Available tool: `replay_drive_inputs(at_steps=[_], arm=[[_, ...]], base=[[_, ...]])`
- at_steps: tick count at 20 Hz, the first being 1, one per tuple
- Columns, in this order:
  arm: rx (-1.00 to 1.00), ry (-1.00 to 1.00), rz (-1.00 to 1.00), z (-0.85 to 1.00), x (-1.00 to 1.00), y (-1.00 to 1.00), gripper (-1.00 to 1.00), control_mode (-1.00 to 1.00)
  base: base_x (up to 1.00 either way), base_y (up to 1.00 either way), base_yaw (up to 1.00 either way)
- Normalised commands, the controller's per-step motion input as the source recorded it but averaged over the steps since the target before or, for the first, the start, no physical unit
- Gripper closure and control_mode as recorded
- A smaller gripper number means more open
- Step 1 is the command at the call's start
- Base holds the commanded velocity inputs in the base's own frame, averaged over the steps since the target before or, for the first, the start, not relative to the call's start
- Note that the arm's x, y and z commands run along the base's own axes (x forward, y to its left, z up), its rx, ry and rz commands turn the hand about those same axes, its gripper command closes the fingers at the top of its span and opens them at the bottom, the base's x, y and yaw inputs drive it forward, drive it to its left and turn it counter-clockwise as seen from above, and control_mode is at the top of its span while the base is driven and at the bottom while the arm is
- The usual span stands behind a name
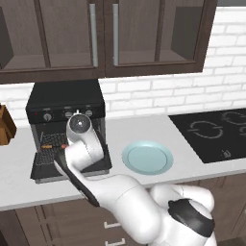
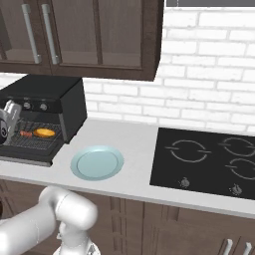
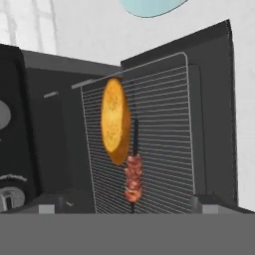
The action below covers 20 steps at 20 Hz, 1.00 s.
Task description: Pick up the kebab skewer and baguette bread, and place them inside the toaster oven. Close the toaster oven door and start by setting the timer.
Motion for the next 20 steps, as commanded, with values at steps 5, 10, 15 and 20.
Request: replay_drive_inputs(at_steps=[5,10,15,20], arm=[[-0.25,0.04,0.19,0.0,-0.13,-0.01,-1.0,-1.0],[-0.26,0.19,0.13,0.04,-0.01,0.04,-1.0,-1.0],[-0.25,0.11,0.18,-0.07,-0.18,0.0,-1.0,-1.0],[-0.29,0.08,0.15,-0.19,-0.19,0.0,-1.0,-1.0]], base=[[0.0,0.0,0.0],[0.0,0.0,0.0],[0.0,0.0,0.0],[0.0,0.0,0.0]])
